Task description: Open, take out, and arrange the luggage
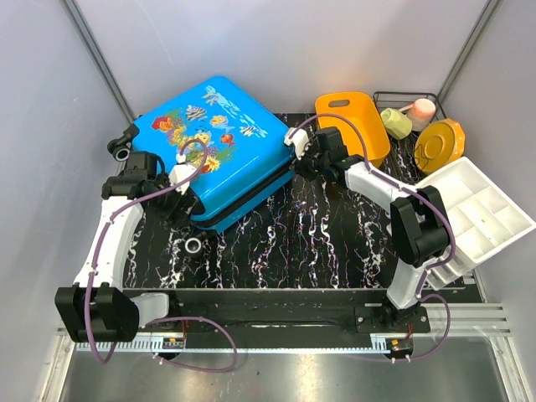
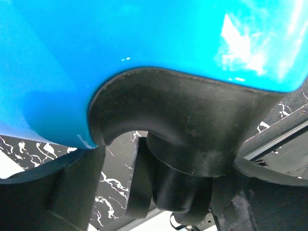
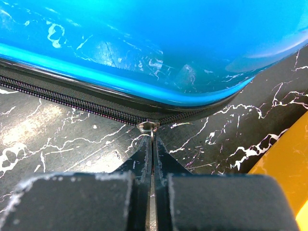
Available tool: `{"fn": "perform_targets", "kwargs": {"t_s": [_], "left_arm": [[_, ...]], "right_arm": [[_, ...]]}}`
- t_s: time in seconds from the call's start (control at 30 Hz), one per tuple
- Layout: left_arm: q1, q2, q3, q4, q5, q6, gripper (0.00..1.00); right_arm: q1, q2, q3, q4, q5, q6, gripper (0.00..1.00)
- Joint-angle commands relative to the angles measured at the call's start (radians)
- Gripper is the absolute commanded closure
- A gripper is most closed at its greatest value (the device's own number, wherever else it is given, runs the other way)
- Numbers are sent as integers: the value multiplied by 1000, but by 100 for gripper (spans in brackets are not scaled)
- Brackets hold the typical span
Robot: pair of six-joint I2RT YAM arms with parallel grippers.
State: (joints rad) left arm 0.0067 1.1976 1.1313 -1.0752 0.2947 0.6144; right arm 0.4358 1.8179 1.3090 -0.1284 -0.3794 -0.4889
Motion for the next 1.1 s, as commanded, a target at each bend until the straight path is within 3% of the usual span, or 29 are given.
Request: {"fn": "perform_targets", "kwargs": {"t_s": [0.0, 0.07, 0.1, 0.17, 0.27, 0.37, 0.53, 0.63, 0.87, 1.07], "left_arm": [[-1, -20, 33, 32, 46, -4, 29], [-2, -20, 28, 5, 75, 24, 49], [-2, -26, 16, -3, 86, 40, 74], [-2, -33, 2, -47, 71, 89, 100], [18, -72, -25, -132, 66, 192, 100], [113, -127, -47, -213, 80, 318, 100], [335, -171, -76, -299, 43, 569, 100], [444, -145, -67, -292, 18, 645, 100], [490, 8, 62, -220, 26, 599, 100], [490, 102, 111, -189, 9, 610, 100]], "right_arm": [[-26, -26, 49, 16, 14, 13, 100], [-26, -31, 45, 16, 16, 12, 100], [-26, -35, 44, 16, 16, 10, 100], [-26, -40, 30, 13, 13, -2, 100], [-23, -65, -2, 6, -4, -10, 100], [-2, -107, -57, -20, -27, -13, 100], [53, -232, -186, -69, -49, 24, 100], [50, -288, -227, -114, -11, 3, 100], [-75, -266, -145, -174, -44, -163, 100], [-135, -105, 27, -122, -93, -206, 100]]}}
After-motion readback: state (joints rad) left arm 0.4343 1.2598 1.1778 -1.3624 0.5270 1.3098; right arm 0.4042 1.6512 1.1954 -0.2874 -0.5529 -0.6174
